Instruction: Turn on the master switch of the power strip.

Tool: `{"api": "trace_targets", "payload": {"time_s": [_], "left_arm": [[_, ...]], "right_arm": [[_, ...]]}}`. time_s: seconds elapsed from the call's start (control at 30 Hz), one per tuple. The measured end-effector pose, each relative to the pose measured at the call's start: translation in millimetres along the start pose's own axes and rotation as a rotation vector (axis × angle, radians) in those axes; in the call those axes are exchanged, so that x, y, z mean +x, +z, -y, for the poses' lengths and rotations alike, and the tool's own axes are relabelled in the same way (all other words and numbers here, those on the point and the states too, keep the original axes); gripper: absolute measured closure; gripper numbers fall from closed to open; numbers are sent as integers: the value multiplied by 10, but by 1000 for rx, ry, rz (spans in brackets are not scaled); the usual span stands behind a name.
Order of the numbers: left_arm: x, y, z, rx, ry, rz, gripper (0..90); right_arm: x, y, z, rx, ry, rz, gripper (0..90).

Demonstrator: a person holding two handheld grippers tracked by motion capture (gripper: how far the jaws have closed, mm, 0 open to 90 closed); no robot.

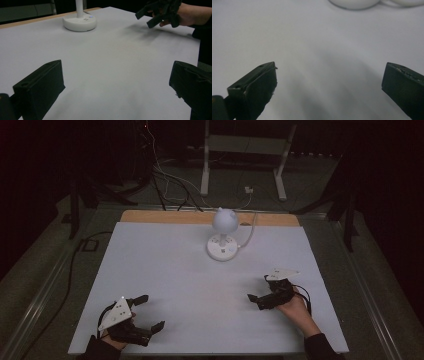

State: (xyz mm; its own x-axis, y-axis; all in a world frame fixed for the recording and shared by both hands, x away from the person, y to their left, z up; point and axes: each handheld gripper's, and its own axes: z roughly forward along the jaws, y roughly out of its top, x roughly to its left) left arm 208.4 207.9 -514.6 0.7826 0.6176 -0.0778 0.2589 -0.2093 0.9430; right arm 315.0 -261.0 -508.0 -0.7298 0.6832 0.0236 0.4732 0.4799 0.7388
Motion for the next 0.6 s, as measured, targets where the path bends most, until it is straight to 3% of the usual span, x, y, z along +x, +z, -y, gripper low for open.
{"api": "trace_targets", "payload": {"time_s": [0.4,0.6], "left_arm": [[-5,-3,-3,0,1,-1,1],[-5,2,-1,2,-1,-1,2]], "right_arm": [[4,-327,348,25,43,38,0],[57,-468,550,66,59,55,0]]}}
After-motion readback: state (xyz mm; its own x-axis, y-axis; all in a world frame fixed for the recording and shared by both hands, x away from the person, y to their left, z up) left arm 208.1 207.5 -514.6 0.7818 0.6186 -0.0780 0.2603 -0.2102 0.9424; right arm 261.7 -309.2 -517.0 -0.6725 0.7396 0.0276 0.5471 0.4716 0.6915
